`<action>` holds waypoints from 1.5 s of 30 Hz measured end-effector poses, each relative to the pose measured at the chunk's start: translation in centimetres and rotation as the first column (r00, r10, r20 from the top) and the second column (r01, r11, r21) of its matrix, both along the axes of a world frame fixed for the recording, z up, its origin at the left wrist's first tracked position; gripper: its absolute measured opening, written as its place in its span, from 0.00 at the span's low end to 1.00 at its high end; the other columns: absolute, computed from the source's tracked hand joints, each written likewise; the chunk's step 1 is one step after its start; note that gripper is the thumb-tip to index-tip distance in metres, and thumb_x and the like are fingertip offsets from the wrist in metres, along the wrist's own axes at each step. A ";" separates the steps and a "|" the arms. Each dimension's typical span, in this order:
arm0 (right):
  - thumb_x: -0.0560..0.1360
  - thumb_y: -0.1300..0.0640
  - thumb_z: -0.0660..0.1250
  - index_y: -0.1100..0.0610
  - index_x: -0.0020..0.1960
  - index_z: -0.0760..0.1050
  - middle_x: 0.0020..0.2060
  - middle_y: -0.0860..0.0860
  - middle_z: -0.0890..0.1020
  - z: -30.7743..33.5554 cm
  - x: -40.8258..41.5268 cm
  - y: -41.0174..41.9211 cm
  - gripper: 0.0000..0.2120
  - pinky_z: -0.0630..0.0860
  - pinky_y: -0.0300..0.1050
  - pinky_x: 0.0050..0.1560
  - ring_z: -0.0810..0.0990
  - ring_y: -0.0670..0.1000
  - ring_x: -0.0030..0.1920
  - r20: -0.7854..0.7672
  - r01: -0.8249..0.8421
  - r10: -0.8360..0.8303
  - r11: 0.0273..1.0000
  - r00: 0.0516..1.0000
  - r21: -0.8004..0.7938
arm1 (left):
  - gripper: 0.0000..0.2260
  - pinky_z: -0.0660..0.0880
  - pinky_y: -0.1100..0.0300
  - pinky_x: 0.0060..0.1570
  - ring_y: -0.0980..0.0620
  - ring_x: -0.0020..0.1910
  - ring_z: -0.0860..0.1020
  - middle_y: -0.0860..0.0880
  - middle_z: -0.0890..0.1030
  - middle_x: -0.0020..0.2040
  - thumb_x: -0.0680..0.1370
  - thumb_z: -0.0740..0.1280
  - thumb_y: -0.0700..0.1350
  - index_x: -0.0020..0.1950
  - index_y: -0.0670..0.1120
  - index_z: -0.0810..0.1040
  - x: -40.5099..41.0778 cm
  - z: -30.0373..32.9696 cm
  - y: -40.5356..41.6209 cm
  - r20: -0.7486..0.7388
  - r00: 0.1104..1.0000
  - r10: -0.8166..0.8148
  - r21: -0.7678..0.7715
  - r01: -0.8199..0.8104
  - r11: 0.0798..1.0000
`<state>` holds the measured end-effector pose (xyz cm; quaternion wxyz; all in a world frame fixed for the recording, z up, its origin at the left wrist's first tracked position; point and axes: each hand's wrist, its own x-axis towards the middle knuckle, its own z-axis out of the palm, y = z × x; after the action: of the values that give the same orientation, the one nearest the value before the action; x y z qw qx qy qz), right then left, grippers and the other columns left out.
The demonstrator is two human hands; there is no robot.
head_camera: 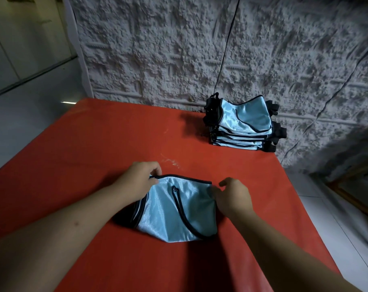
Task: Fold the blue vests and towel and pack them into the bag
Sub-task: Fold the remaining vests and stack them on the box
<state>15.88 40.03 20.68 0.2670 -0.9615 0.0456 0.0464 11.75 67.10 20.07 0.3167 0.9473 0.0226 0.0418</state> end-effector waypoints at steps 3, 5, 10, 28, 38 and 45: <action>0.78 0.50 0.65 0.52 0.65 0.76 0.56 0.53 0.83 1.8 -2.0 1.8 0.17 0.75 0.47 0.52 0.80 0.56 0.57 0.248 -0.111 0.128 0.990 0.960 -0.083 | 0.10 0.73 0.52 0.47 0.50 0.44 0.75 0.53 0.77 0.43 0.74 0.74 0.39 0.43 0.50 0.74 0.0 0.8 -0.2 0.048 0.996 -0.073 0.141 0.066 0.988; 0.78 0.53 0.64 0.50 0.64 0.76 0.57 0.49 0.81 2.4 -4.5 4.0 0.15 0.73 0.44 0.56 0.79 0.53 0.58 0.384 -0.387 0.409 0.912 0.828 -0.136 | 0.10 0.71 0.52 0.49 0.49 0.48 0.75 0.55 0.77 0.43 0.72 0.72 0.38 0.41 0.51 0.74 -0.3 2.4 -1.2 0.169 0.975 -0.142 0.344 0.077 0.936; 0.82 0.53 0.55 0.55 0.83 0.46 0.82 0.54 0.48 -1.5 -7.7 5.7 0.33 0.39 0.53 0.79 0.40 0.53 0.81 0.018 -0.637 0.680 0.695 0.733 -0.334 | 0.17 0.75 0.46 0.59 0.45 0.58 0.80 0.49 0.83 0.51 0.71 0.56 0.46 0.51 0.48 0.82 -4.6 1.5 -6.4 0.233 0.945 -0.227 0.450 0.103 0.887; 0.70 0.46 0.70 0.56 0.35 0.72 0.33 0.50 0.79 0.4 -4.8 1.3 0.14 0.71 0.42 0.33 0.81 0.54 0.38 -0.279 0.052 -0.040 0.998 0.960 0.037 | 0.30 0.75 0.56 0.42 0.44 0.48 0.81 0.47 0.81 0.50 0.68 0.74 0.65 0.56 0.43 0.75 -6.6 0.3 -2.9 -0.349 0.748 0.564 0.183 -0.536 0.824; 0.63 0.58 0.76 0.63 0.34 0.78 0.27 0.53 0.80 -0.6 -3.0 0.9 0.09 0.71 0.42 0.28 0.79 0.52 0.28 -0.362 0.223 -0.102 0.924 0.926 0.310 | 0.15 0.83 0.53 0.42 0.47 0.37 0.84 0.48 0.85 0.36 0.59 0.79 0.49 0.40 0.44 0.82 -4.9 0.8 -2.2 -0.516 0.740 0.431 -0.170 -0.582 0.795; 0.60 0.54 0.70 0.67 0.34 0.79 0.27 0.53 0.79 -0.8 -2.7 0.1 0.14 0.69 0.44 0.30 0.77 0.52 0.30 -0.318 0.153 -0.008 0.888 0.948 0.434 | 0.14 0.78 0.54 0.38 0.45 0.36 0.84 0.44 0.84 0.33 0.59 0.75 0.47 0.38 0.39 0.82 -4.4 1.6 -2.7 -0.462 0.814 0.351 -0.369 -0.537 0.759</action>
<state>13.19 40.11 19.90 0.4748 -0.8508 0.1148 0.1936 7.37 64.44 21.67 0.5131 0.7941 0.3189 -0.0669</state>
